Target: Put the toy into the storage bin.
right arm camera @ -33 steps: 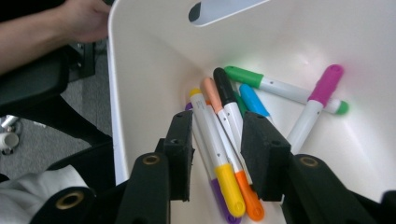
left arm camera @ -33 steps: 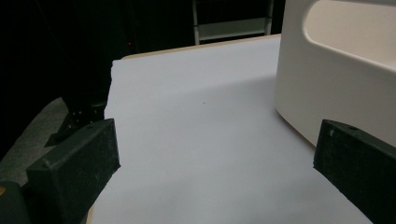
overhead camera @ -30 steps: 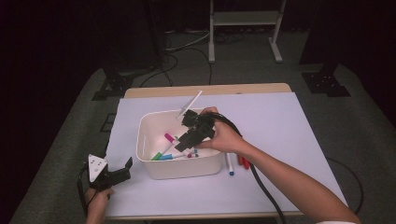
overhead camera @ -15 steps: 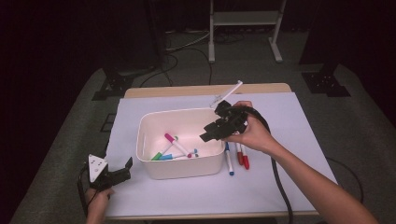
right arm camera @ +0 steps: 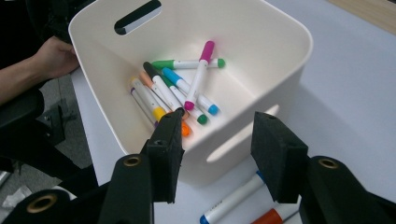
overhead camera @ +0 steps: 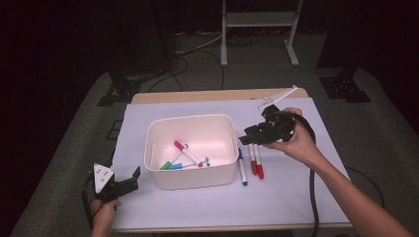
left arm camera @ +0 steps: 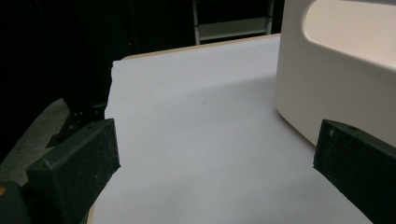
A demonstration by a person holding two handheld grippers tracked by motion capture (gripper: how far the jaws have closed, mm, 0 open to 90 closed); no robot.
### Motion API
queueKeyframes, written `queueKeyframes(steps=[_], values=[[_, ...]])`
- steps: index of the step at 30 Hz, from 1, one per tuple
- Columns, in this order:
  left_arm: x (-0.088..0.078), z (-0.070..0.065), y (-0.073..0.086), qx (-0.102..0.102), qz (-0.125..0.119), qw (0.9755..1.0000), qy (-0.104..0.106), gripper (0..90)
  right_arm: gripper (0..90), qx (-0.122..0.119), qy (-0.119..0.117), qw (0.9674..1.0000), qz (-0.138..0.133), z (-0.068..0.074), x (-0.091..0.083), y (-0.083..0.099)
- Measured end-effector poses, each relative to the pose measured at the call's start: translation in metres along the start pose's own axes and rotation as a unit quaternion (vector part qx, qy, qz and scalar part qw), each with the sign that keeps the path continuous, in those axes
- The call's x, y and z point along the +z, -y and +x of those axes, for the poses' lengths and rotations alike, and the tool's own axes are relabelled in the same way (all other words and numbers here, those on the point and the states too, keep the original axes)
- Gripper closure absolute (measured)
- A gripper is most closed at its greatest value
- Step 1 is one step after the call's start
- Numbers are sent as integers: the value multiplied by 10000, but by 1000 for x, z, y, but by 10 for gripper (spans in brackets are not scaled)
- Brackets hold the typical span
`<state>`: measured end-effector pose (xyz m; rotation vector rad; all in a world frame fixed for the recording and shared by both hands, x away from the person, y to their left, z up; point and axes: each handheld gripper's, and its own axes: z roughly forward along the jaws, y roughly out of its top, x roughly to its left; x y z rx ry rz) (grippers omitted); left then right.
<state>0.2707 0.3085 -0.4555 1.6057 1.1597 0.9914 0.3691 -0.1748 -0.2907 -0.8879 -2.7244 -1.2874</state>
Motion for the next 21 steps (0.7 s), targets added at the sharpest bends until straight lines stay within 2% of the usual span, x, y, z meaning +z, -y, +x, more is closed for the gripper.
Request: queueKeyframes(steps=[4,8,13,21], values=[[0,0,0,10,-2,10000,0,0,493,233,44,9997,-80,-12,-3,14],[0,0,0,16,4,10000,2,0,487,410,190,9990,-62,-23,-1,30],[0,0,0,15,-5,10000,5,0,488,541,375,9978,106,-35,11,52],[0,0,0,11,-9,10000,6,0,492,833,639,9939,324,-51,31,81]])
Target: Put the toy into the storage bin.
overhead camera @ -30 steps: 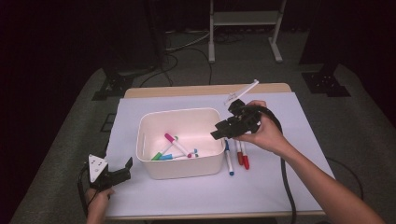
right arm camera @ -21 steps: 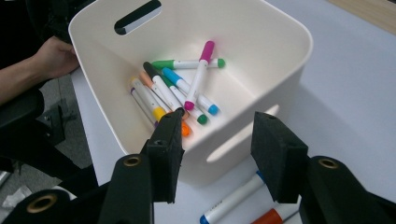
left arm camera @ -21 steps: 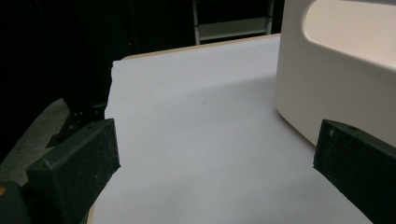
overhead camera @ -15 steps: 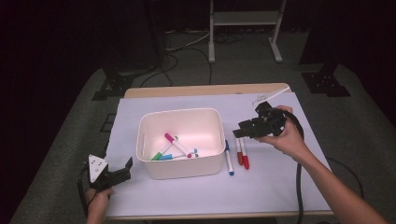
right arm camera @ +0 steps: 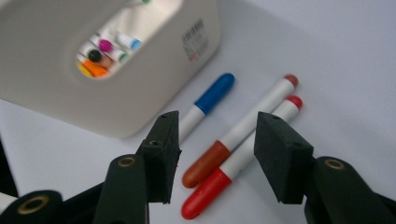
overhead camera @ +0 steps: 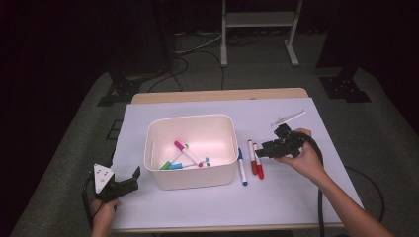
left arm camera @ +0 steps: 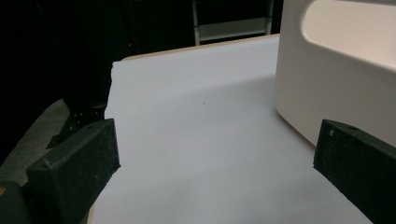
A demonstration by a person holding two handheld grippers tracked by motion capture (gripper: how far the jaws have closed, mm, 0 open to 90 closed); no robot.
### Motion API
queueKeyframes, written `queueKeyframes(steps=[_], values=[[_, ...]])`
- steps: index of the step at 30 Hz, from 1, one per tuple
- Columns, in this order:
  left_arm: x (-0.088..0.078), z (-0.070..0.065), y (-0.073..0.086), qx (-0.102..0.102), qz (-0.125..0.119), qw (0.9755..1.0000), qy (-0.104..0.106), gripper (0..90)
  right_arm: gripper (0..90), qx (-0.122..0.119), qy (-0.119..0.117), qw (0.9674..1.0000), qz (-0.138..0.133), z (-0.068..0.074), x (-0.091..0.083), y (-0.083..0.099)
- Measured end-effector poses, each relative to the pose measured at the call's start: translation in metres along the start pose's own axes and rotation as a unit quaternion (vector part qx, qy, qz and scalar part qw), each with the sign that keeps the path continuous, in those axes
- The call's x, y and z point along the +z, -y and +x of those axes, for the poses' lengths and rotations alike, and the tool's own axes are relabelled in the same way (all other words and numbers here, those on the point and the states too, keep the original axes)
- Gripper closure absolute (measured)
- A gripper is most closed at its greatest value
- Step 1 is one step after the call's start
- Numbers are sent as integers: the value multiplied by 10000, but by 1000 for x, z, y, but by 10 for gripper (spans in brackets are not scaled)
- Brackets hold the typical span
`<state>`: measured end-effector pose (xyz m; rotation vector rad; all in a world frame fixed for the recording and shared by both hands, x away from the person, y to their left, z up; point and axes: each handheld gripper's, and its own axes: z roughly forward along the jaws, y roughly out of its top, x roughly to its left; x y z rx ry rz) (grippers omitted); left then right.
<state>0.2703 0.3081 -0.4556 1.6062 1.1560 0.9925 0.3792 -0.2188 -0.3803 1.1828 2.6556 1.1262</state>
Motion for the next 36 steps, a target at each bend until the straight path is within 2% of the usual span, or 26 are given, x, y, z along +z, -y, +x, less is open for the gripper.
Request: queueKeyframes(steps=[5,13,15,17,18,19,23,24,26,29,32,36], values=[[0,0,0,9,-2,10000,0,0,498,152,107,9997,146,-6,17,9],[0,0,0,5,-2,10000,3,0,531,221,512,9981,248,-12,40,12],[0,0,0,3,-6,10000,6,0,543,241,697,9968,293,-13,44,13],[0,0,0,5,-7,10000,8,0,552,272,741,9963,334,-15,47,14],[0,0,0,4,-7,10000,8,0,557,272,846,9954,352,-16,47,15],[0,0,0,4,-8,10000,10,0,560,299,836,9954,357,-17,47,16],[0,0,0,7,-6,10000,7,0,574,364,1054,9928,428,-21,44,22],[0,0,0,12,-6,10000,5,0,585,376,1176,9913,456,-21,43,24],[0,0,0,11,-3,10000,9,0,592,377,1270,9897,543,-23,42,28],[0,0,0,-1,2,10000,10,0,647,395,1430,9876,519,-25,38,34],[0,0,0,1,2,10000,9,0,743,330,1627,9846,555,-26,34,38],[0,0,0,0,3,10000,10,0,755,518,1488,9864,459,-32,28,44]])
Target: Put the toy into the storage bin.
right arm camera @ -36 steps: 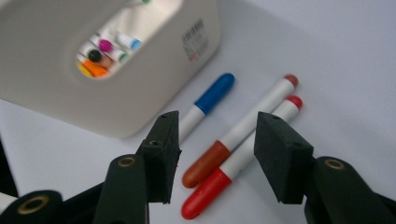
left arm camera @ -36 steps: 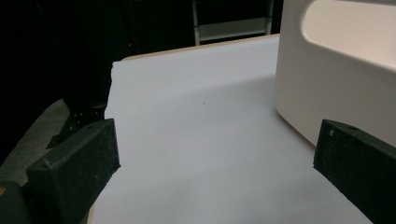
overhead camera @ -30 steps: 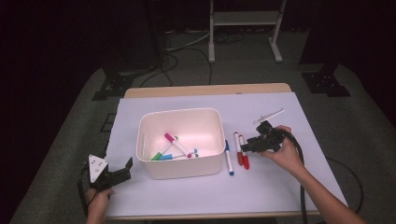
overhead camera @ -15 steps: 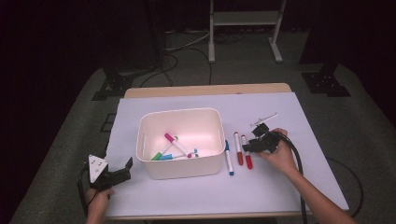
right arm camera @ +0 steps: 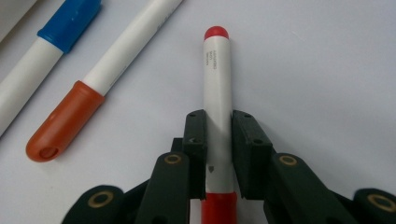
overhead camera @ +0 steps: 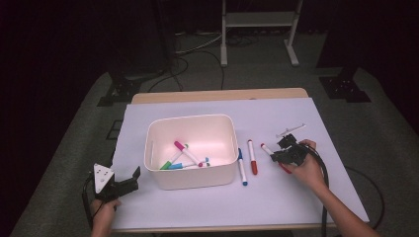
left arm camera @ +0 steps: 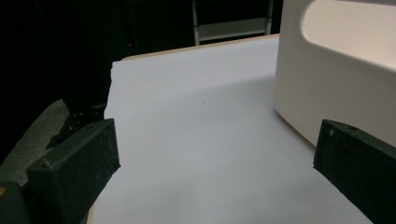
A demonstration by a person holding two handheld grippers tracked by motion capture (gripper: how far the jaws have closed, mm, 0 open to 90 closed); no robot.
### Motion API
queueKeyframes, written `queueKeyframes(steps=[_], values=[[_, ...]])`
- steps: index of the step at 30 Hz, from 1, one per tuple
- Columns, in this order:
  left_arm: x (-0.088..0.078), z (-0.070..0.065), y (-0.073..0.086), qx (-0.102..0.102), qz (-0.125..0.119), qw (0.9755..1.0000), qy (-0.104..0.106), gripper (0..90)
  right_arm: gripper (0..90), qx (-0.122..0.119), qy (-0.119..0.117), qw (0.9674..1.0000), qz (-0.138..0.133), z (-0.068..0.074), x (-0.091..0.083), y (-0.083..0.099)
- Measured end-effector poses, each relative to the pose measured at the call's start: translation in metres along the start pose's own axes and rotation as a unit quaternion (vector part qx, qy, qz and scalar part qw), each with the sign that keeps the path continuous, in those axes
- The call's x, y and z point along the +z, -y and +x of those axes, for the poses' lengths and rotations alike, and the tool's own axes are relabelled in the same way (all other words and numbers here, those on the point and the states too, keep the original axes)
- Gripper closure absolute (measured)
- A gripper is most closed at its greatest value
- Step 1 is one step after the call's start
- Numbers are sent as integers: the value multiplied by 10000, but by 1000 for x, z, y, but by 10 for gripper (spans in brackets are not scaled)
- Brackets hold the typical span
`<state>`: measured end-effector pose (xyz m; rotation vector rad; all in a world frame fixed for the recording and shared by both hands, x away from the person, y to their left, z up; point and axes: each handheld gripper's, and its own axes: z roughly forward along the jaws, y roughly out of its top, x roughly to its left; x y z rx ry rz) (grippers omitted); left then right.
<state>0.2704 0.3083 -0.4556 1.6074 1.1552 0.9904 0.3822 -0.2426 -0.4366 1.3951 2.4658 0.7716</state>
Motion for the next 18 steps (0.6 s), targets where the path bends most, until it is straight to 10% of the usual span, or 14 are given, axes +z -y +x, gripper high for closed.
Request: queueKeyframes(steps=[18], values=[[0,0,0,8,-7,10000,-10,0,756,12,-1001,9943,-369,12,-53,-2]])
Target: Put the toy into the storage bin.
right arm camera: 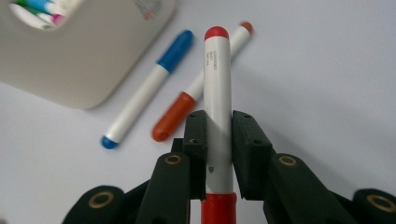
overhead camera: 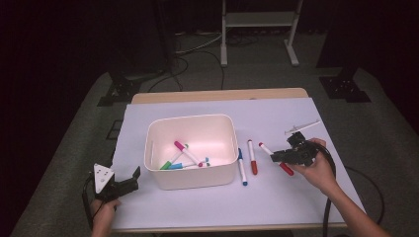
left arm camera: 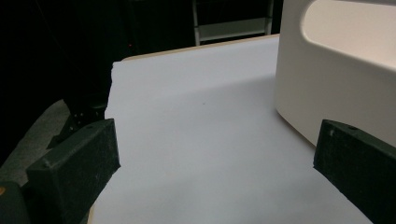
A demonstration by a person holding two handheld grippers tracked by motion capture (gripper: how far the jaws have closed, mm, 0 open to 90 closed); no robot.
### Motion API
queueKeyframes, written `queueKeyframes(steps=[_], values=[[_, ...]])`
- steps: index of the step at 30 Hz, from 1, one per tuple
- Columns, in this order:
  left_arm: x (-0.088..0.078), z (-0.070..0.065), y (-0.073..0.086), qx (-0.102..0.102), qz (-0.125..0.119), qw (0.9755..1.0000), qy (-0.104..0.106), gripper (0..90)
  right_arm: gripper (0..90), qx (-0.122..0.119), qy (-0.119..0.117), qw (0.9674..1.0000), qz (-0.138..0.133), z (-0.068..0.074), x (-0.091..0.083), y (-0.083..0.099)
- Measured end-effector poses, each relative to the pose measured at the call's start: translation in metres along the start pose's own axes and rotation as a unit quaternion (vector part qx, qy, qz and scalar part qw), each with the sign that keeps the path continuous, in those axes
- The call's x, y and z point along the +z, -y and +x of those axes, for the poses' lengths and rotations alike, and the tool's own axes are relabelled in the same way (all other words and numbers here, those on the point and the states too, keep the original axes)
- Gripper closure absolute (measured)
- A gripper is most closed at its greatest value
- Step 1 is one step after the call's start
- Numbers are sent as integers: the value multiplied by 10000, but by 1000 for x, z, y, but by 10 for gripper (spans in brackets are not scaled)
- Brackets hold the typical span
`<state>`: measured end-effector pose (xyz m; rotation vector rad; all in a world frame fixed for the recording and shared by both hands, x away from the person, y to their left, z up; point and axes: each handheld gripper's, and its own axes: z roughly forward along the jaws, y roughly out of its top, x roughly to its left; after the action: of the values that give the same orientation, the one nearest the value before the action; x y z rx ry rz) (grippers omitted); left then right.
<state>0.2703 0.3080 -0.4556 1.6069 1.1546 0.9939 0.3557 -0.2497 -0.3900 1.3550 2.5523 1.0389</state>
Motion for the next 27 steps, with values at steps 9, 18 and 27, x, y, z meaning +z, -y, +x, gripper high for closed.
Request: queueKeyframes(steps=[9,18,27], values=[[0,0,0,-8,9,10000,6,0,756,-223,-297,9990,-266,22,-33,-20],[0,0,0,-19,6,10000,2,0,756,-666,-679,9947,-399,55,-60,-50],[0,1,0,-22,17,10000,3,0,756,-1085,-934,9893,-295,86,-59,-80]])
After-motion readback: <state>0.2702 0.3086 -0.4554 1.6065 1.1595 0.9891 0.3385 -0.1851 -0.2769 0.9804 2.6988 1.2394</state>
